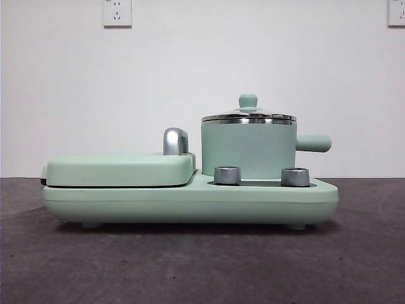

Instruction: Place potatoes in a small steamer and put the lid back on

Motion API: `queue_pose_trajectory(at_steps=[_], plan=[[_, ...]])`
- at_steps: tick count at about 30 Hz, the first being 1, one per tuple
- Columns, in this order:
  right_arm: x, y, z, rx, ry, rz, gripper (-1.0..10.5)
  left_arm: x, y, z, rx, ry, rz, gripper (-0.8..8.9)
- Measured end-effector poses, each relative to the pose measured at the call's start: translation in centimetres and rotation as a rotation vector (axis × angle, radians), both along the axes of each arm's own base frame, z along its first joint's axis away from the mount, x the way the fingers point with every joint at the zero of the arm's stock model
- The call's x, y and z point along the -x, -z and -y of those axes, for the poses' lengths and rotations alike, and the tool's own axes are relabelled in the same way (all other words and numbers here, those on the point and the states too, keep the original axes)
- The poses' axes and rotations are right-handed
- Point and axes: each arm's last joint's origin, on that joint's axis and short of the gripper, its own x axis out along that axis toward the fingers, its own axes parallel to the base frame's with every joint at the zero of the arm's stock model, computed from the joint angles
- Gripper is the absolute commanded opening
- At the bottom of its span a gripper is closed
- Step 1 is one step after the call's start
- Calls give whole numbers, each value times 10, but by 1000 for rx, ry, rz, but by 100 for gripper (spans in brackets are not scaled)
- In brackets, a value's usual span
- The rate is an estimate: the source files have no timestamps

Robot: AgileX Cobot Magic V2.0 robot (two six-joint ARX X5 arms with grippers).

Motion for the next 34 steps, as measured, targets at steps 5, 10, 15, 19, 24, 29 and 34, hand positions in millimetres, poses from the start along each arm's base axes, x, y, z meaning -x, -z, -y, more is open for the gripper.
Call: queue_pose_trajectory(at_steps=[5, 10, 15, 19, 24, 29, 34], plan=[[0, 0, 0, 0, 0, 0, 11, 0, 0, 0, 0, 0, 0, 7], [1, 0, 0, -1, 2, 4, 11, 0, 0, 0, 0, 0, 0, 7], [3, -1, 15, 26, 189, 123, 11, 0, 0, 0, 0, 0, 0, 7], [-5, 11, 23, 3, 323, 275, 11, 0, 0, 0, 0, 0, 0, 7], [-18, 54, 34, 60, 467, 497, 11, 0, 0, 0, 0, 0, 0, 7], [-27, 110, 43, 149, 559, 571, 11, 0, 0, 0, 0, 0, 0, 7], [-28, 143, 44, 184, 567, 545, 11, 0, 0, 0, 0, 0, 0, 7]])
